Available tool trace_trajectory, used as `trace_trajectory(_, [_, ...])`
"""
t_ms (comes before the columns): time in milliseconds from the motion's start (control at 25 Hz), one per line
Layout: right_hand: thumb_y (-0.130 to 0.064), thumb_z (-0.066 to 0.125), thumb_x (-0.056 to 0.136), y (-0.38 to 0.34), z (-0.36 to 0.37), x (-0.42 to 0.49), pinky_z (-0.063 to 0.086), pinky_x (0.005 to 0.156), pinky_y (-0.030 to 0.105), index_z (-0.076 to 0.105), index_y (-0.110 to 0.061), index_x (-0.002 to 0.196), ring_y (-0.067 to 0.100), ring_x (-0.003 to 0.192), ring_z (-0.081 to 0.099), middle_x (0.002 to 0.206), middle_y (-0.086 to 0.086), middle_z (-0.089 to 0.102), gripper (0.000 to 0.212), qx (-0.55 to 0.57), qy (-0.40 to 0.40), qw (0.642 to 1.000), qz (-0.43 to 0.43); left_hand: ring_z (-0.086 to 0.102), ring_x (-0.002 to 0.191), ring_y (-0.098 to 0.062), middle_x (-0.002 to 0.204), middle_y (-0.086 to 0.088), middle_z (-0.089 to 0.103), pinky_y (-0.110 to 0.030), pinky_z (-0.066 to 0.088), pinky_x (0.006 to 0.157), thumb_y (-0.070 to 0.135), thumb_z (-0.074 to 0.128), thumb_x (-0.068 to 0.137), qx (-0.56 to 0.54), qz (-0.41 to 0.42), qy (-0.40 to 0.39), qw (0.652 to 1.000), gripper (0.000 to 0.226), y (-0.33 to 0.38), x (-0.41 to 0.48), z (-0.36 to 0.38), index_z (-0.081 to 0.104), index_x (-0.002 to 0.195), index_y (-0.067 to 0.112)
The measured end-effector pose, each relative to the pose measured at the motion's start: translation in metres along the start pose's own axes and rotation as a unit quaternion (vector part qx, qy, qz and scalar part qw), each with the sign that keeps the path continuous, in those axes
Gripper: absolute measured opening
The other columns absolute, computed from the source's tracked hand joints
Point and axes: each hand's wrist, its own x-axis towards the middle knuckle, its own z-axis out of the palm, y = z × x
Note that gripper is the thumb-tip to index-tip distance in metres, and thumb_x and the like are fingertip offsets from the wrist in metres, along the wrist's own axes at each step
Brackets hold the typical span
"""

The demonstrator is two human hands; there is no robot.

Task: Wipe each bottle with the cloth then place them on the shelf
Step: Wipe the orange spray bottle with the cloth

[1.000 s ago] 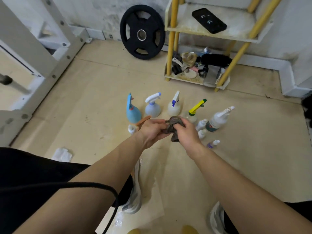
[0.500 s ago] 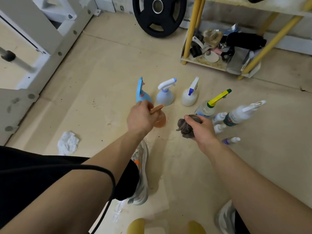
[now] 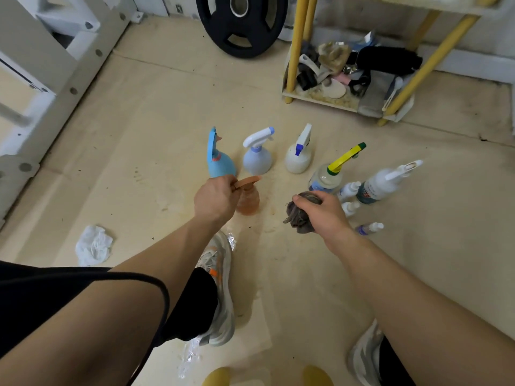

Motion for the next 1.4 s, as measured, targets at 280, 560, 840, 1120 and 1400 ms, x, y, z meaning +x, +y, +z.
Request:
trace_trajectory(280, [-0.032,0.076,0.088,-0.065,-0.033,-0.055,0.063,0.064,0.048,0.066,-0.011,0.106,0.023,0.077,0.069,0.097,0.008,0.071,0.030,0.005,0.011,0.998,-0.064,0.057,0.069,-0.016,0.077,0.003,0.062,-0.034,0.045,0.058,0.036,0.063,0.093,-0.097,0.106,-0.006,0.990,0.017,0.033,-0.031,-0.063,0.061,0.089,0.020])
trace_trajectory(560, [-0.046,0.087,0.071,-0.145,-0.095,-0.137,0.060,0.061,0.038,0.068,-0.009,0.105,0.027,0.084,0.075,0.097,0.011,0.076,0.054,0.111,0.030,0.983,-0.143,0.054,0.065,0.000,0.071,0.012,0.060,-0.015,0.038,0.057,0.029,0.067,0.093,-0.219,0.221,0.079,0.947,0.014,0.125,-0.061,-0.172,0.059,0.091,0.017])
trace_trajectory(840, [-0.050,0.060,0.096,-0.172,-0.147,-0.165,0.055,0.058,0.033,0.070,-0.007,0.101,0.028,0.076,0.074,0.093,0.013,0.076,0.044,0.259,0.061,0.957,-0.112,0.072,0.088,-0.026,0.089,-0.005,0.072,-0.049,0.059,0.080,0.038,0.068,0.089,-0.381,0.283,0.049,0.879,0.023,0.199,-0.048,-0.214,0.052,0.084,0.023])
trace_trajectory(1120, [-0.053,0.049,0.101,-0.172,-0.162,-0.139,0.055,0.055,0.032,0.069,-0.011,0.108,0.029,0.088,0.072,0.097,0.011,0.078,0.047,0.373,0.078,0.923,-0.053,0.072,0.098,-0.018,0.104,-0.002,0.073,-0.046,0.061,0.083,0.033,0.062,0.097,-0.431,0.290,0.024,0.854,0.014,0.244,-0.035,-0.187,0.057,0.102,0.021])
trace_trajectory(1400, [-0.023,0.051,0.095,-0.183,-0.167,-0.125,0.052,0.064,0.037,0.061,-0.007,0.116,0.029,0.091,0.068,0.111,0.019,0.070,0.027,0.351,0.065,0.917,-0.178,0.071,0.101,-0.031,0.110,-0.013,0.074,-0.059,0.056,0.087,0.034,0.058,0.097,-0.431,0.312,-0.036,0.846,0.038,0.255,-0.023,-0.168,0.057,0.119,0.003])
